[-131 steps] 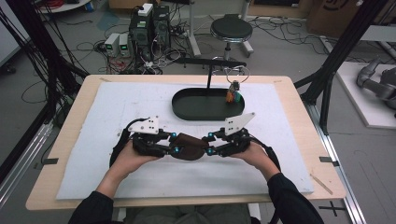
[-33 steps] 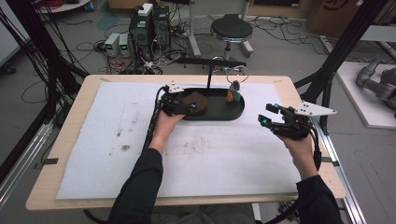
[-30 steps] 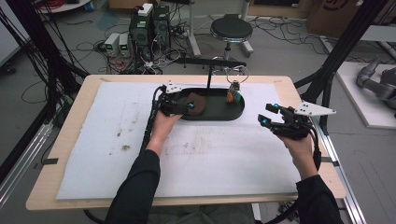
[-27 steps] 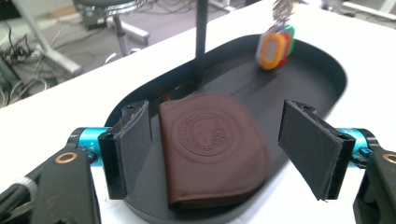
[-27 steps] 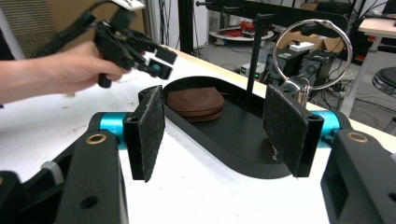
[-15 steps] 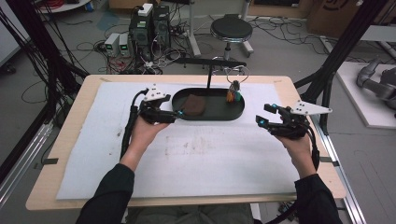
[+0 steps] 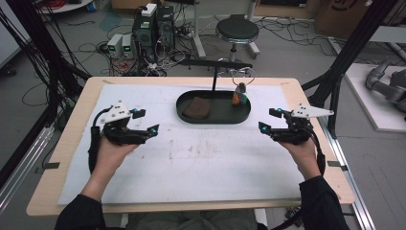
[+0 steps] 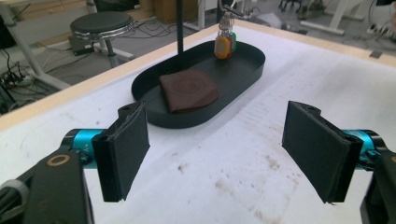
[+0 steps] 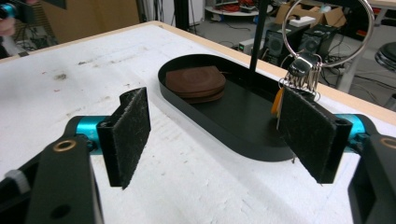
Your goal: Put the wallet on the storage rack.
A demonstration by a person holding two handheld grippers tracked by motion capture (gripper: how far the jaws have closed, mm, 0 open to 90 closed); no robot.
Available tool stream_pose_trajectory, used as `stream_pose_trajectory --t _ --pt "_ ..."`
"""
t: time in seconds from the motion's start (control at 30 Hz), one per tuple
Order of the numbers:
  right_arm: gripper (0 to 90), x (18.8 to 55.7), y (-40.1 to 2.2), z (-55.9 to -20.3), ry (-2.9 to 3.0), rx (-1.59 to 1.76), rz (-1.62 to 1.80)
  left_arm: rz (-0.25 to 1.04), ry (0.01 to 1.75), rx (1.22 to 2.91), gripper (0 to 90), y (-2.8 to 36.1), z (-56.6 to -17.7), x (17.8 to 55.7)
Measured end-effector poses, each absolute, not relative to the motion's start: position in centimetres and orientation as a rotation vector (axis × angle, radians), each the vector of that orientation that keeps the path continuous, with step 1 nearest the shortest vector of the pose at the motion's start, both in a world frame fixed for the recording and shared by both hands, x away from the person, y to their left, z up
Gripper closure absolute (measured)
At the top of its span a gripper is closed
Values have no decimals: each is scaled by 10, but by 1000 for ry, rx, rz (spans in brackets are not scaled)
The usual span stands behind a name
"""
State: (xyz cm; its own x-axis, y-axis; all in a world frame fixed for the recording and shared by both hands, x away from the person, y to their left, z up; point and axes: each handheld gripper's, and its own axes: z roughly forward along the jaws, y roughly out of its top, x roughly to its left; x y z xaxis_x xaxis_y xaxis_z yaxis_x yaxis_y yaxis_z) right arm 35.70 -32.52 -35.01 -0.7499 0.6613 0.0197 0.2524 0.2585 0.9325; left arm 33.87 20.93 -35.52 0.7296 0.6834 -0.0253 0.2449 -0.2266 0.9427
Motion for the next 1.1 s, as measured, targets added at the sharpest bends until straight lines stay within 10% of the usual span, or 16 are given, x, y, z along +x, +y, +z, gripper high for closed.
stream_pose_trajectory --t 1.1 --pt "219 354 -347 -362 2113 927 1461 506 807 1694 226 268 -378 335"
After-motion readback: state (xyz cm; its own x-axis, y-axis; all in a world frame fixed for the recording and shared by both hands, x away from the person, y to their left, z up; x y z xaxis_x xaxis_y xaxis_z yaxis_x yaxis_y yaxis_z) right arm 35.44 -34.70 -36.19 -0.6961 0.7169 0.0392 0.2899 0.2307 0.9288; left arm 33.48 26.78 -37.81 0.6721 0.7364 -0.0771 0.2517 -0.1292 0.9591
